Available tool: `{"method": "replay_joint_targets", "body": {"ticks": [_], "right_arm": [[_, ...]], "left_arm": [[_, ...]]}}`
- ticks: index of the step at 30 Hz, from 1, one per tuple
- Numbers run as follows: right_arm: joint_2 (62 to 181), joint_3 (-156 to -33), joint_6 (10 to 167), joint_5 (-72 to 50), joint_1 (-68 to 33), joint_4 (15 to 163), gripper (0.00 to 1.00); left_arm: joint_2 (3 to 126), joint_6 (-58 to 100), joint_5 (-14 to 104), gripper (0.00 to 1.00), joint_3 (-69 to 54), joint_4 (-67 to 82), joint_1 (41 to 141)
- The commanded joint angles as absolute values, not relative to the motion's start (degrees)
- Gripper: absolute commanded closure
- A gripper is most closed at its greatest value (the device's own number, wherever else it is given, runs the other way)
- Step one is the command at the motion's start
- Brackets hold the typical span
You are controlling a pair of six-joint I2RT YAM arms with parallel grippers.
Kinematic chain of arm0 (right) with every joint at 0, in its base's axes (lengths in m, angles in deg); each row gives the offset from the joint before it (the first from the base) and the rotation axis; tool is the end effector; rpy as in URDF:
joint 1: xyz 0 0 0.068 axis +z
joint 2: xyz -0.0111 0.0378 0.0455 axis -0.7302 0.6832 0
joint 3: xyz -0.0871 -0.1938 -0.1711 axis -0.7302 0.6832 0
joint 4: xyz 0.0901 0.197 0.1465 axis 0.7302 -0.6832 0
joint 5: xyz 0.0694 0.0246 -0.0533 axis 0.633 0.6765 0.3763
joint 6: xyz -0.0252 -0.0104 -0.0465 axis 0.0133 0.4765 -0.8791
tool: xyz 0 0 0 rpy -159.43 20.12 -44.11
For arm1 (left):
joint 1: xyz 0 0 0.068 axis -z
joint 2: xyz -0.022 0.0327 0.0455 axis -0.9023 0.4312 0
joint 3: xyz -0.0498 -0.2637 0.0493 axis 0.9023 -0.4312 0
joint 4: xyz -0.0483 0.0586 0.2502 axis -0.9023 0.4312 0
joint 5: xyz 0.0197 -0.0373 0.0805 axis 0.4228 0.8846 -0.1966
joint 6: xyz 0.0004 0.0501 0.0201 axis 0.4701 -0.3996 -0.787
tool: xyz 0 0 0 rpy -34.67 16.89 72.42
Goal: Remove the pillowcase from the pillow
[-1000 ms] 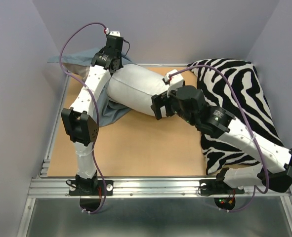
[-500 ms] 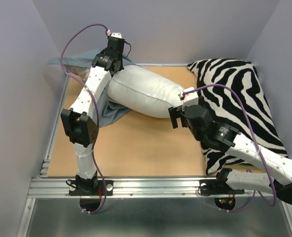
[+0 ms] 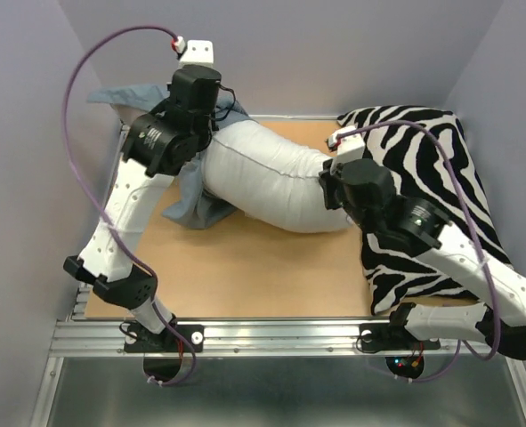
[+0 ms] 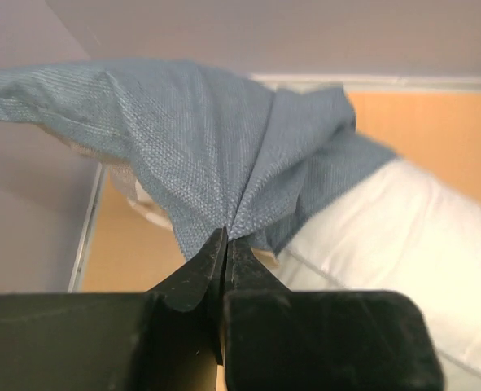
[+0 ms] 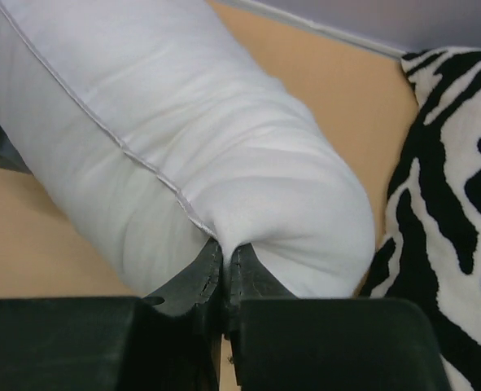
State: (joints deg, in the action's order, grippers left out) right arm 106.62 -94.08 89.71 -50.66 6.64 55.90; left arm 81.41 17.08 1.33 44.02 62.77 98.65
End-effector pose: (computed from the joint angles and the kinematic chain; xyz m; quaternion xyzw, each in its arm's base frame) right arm 0.1582 0.1823 0.4103 -0.1741 0.8033 0.0652 0.5658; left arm 0.2625 -0.1533 0.5189 0.0153 0.8058 0.0429 0.5904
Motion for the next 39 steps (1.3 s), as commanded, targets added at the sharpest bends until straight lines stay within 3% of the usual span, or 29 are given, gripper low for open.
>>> {"method": "replay_joint_targets", "body": {"ticks": [1,3,6,9,14,18,20,21,22,26,27,28,35,36,39], "right_arm": [[103.6,-108.21,93.45,-38.82,7.06,54.22,1.0],[104.47,-113.22,93.63,-39.58,7.06,53.69,0.99],[110.33,-118.84,91.88,-49.91,7.06,50.79,0.99],[114.04,-117.73,92.04,-52.87,4.8,50.08,0.99],[118.87,-104.12,97.57,-36.45,-10.75,54.54,0.99],[123.88,-94.53,101.26,-29.32,-24.02,59.12,0.96],[125.04,-91.72,102.33,-29.49,-25.45,61.59,0.83],[125.91,-91.53,102.68,-29.49,-25.8,62.12,0.76],[126.18,-91.62,102.86,-29.31,-25.9,62.3,0.56],[123.82,-93.37,103.21,-29.93,-25.9,62.39,0.24],[123.03,-94.59,103.04,-30.1,-25.9,62.3,0.21],[121.1,-95.13,103.03,-29.67,-25.9,62.12,0.16],[113.11,-97.51,103.65,-18.87,-25.2,58.7,0.06],[112.13,-96.98,103.82,-16.77,-23.28,58.52,0.01],[108.97,-94.09,105.05,-18.14,-13.56,57.99,0.0]], "left_arm": [[76.97,16.9,-9.42,0.99,57.49,67.19,102.59],[75.74,14.71,-10.93,0.99,56.71,63.53,103.39],[79.48,10.84,-13.13,0.96,58.62,60.69,103.04],[83.89,10.3,-11.12,0.96,56.98,59.37,100.33],[89.26,13.46,7.55,1.0,37.17,49.03,93.2],[94.44,15.48,14.81,0.8,29.57,40.76,92.67],[94.45,17.59,17.62,0.72,26.15,37.68,92.76],[93.93,18.2,18.24,0.64,24.99,36.36,92.76],[91.75,19.08,19.03,0.59,23.67,32.87,92.76],[83.66,20.84,16.16,0.38,19.8,26.51,92.85],[81.73,21.46,15.7,0.11,18.92,24.24,92.93],[77.53,22.07,15.27,0.01,18.05,23.43,92.93],[60.02,31.55,2.1,0.01,7.42,24.21,92.41],[58.08,34.44,1.21,0.01,3.23,25.7,91.45],[51.31,42.09,-1.25,0.01,-6.96,27.98,89.95]]}}
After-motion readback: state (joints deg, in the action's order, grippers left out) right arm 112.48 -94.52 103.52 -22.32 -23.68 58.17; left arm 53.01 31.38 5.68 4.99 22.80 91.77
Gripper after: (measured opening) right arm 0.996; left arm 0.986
